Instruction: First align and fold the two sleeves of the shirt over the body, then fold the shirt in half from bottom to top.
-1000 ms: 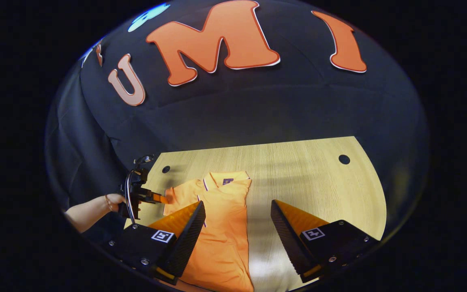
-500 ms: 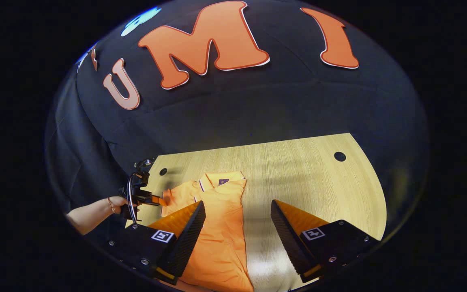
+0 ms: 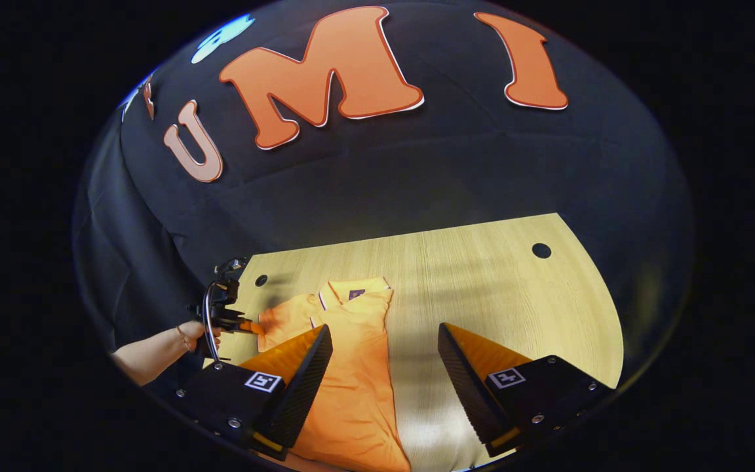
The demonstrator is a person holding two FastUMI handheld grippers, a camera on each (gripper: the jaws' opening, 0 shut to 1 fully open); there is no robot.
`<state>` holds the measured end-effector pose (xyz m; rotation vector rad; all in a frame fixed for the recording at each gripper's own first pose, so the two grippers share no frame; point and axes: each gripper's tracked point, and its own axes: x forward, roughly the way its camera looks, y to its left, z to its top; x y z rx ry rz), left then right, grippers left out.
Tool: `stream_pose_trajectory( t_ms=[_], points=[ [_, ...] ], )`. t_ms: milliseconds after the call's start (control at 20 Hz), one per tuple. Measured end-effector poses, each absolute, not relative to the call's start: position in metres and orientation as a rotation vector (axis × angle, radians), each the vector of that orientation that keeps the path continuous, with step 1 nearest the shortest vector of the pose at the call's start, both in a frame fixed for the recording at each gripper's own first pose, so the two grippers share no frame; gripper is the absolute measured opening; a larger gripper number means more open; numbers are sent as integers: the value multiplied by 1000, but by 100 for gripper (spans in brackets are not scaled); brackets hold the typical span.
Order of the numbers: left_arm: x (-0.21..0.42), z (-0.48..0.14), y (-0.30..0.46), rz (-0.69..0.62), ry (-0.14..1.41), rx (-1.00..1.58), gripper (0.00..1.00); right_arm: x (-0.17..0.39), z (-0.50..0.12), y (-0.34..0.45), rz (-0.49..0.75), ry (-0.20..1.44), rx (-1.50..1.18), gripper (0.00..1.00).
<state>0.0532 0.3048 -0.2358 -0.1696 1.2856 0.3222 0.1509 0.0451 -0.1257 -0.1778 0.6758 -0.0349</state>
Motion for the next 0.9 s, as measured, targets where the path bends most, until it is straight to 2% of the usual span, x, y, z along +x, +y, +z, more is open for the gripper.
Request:
stream_pose_trajectory(
  t_ms=[450,900],
  points=[
    [77,-166,249,179,1176,7,10,142,-110,43,-41,607,-168,99],
    [96,-159,138,8,1175,48,10,123,-95,26,-66,564,-137,99]
  ],
)
